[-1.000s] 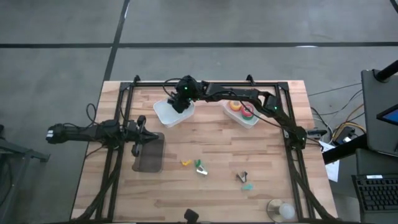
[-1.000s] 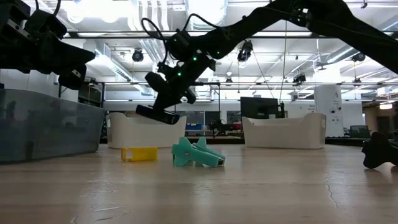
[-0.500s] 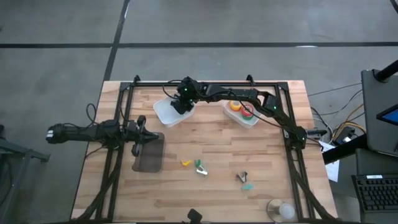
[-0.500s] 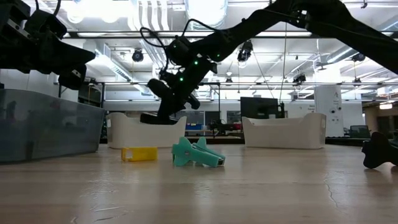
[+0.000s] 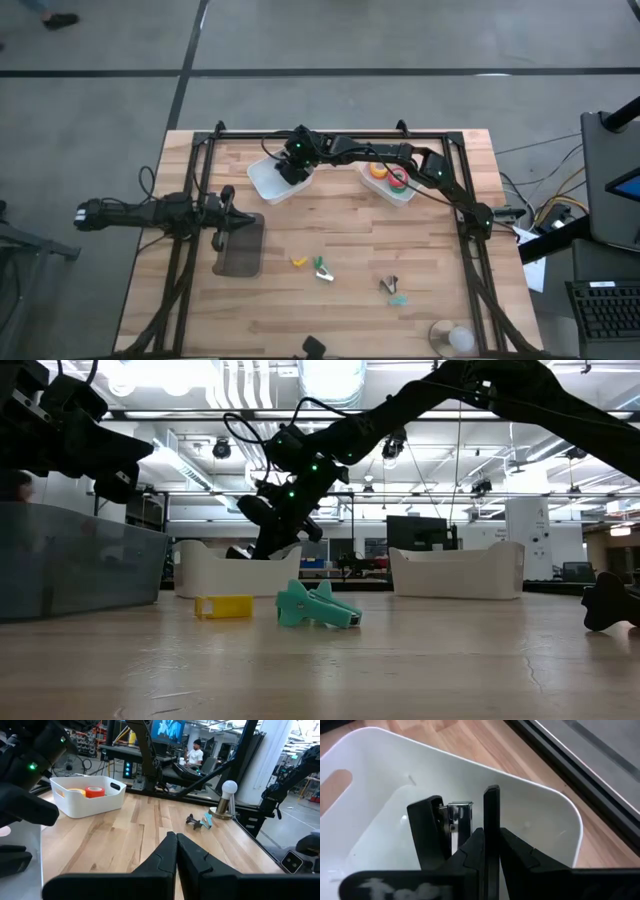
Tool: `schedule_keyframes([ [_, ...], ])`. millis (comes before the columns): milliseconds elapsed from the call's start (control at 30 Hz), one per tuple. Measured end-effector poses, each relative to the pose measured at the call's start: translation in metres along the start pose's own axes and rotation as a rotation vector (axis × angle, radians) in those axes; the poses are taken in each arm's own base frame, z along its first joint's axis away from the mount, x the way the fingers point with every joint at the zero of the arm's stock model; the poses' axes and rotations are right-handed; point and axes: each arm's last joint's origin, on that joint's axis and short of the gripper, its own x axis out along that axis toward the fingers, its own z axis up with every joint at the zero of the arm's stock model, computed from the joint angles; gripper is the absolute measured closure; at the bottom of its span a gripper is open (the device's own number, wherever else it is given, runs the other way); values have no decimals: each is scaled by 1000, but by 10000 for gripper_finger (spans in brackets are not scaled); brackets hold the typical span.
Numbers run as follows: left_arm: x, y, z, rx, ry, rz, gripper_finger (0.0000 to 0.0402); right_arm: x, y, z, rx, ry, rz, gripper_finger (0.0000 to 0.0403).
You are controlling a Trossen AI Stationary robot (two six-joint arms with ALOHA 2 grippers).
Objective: Pick and place Stapler, Stapler remover, tape
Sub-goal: Put the black stapler into the left white bin, then put the yellow stapler into the left white bin
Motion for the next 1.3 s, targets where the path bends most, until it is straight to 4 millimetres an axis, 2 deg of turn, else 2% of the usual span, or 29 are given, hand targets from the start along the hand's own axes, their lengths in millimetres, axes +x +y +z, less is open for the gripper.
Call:
schedule_keyframes([
  [433, 0, 0, 0, 0, 0, 0, 390, -1, 0, -4, 46, 65, 26, 329],
  [700, 0, 0, 0, 0, 0, 0, 390, -8, 1, -2, 2, 80, 44, 309],
  [833, 0, 0, 0, 0, 0, 0, 390, -31, 6, 9, -83, 68, 56, 305],
  [933, 0, 0, 0, 0, 0, 0, 390, -46, 18, 11, -153, 78, 72, 308],
  [1033, 0, 0, 0, 0, 0, 0, 390, -60, 33, 6, -220, 137, 90, 314],
  [1167, 0, 0, 0, 0, 0, 0, 390, -92, 50, -4, -325, 277, 106, 322],
  [1300, 0, 0, 0, 0, 0, 0, 390, -116, 70, -21, -381, 420, 116, 327],
])
